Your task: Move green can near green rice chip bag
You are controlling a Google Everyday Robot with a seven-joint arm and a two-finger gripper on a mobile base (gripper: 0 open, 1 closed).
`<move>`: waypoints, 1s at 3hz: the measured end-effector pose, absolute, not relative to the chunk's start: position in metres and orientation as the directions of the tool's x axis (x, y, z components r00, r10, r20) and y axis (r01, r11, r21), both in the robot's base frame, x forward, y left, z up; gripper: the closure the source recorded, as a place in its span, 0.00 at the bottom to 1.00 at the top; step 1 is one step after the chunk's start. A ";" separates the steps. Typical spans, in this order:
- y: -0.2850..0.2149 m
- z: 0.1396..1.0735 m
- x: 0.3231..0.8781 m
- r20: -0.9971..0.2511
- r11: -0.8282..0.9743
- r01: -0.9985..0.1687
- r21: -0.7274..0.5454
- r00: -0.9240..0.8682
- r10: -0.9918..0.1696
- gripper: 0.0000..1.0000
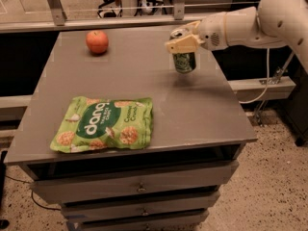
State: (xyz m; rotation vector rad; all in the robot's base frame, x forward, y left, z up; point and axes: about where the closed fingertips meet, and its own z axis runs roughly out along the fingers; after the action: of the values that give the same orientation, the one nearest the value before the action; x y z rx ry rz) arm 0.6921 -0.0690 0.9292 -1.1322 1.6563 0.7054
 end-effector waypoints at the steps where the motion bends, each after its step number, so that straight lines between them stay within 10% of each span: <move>1: -0.092 0.935 0.644 -0.932 0.347 -0.938 0.012 -0.136 -0.335 1.00; 3: -0.111 0.926 0.563 -0.967 0.261 -0.962 0.078 -0.137 -0.215 1.00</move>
Offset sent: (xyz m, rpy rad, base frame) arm -0.1567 -0.0716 -0.0036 0.1582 0.1089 0.1494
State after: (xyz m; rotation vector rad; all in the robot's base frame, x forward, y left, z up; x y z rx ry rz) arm 0.5632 -0.1111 0.9255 -1.1265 1.5698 0.9746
